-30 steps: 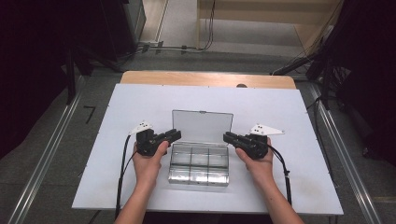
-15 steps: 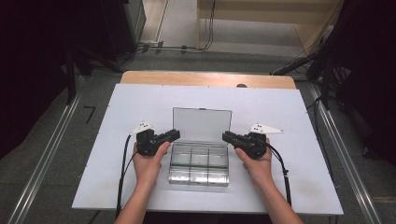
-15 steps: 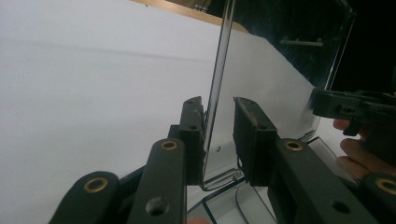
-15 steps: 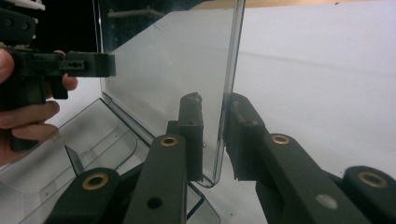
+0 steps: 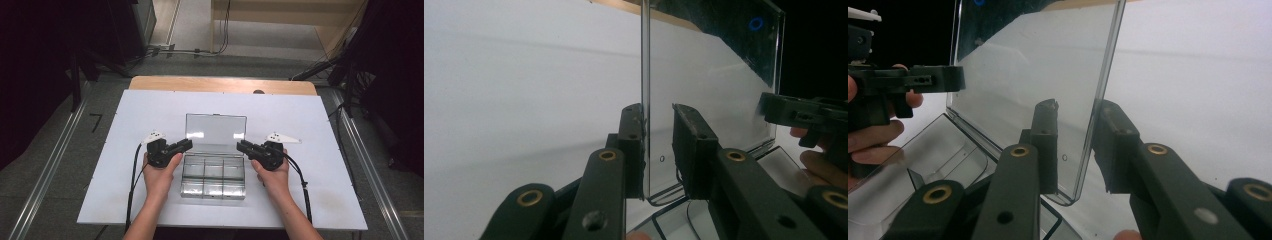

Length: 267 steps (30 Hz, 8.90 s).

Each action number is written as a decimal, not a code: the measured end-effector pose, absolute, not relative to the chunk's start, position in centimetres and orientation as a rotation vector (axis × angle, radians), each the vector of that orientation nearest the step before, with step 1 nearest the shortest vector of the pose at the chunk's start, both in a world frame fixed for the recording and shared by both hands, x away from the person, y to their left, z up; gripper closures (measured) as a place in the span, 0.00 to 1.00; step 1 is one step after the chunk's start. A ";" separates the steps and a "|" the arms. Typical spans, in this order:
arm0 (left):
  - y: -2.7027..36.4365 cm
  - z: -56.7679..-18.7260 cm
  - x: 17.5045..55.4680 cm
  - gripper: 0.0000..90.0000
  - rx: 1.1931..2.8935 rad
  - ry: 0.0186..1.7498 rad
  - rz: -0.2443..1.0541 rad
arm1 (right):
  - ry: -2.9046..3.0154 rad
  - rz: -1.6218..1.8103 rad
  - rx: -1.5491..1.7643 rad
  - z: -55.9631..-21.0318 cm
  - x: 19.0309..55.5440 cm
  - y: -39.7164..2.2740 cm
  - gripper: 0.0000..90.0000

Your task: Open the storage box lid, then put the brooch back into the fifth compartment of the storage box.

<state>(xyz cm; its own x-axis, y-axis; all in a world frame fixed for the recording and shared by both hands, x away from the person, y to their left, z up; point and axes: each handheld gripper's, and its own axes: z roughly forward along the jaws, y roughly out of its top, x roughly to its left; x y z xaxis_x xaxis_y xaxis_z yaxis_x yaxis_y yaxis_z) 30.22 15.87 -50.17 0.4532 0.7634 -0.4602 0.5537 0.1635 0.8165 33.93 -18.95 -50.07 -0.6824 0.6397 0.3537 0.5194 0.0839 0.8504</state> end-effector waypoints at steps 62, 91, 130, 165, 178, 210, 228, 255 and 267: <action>14.6 -50.7 30.6 0.58 1.592 1.299 0.221 | 2.315 1.560 1.259 -51.1 34.3 -18.1 0.50; 14.8 -47.9 28.4 0.31 1.611 1.104 0.288 | 2.260 1.606 1.085 -48.5 33.1 -20.5 0.16; 18.0 -47.4 24.3 0.01 1.727 0.907 0.271 | 2.148 1.577 0.996 -48.6 29.5 -28.3 0.09; 22.2 -48.3 23.3 0.00 1.923 0.991 0.285 | 2.158 1.447 1.013 -49.1 27.0 -35.1 0.00; 22.9 -48.3 23.3 0.05 2.047 1.040 0.284 | 2.151 1.460 1.064 -50.2 27.7 -35.9 0.00; 24.0 -49.4 23.3 0.77 2.230 1.079 0.231 | 2.139 1.469 1.062 -50.5 28.0 -35.8 0.00; 22.8 -49.8 23.4 0.96 2.286 1.031 0.235 | 2.145 1.467 1.070 -50.6 28.0 -35.6 0.00; 23.1 -49.4 23.5 0.99 2.246 1.041 0.268 | 2.146 1.457 1.066 -50.6 28.0 -35.6 0.00; 23.1 -48.8 23.4 0.99 2.227 1.034 0.284 | 2.146 1.456 1.067 -50.6 28.0 -35.6 0.00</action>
<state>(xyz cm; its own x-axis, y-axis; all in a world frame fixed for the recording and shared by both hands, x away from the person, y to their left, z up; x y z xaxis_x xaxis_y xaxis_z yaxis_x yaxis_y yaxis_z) 23.35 23.09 -48.75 0.6644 0.7437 -0.0749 0.6007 -0.4716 0.6456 28.04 -35.58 -50.60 -0.6624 0.7376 0.1309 0.3941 0.1945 0.8982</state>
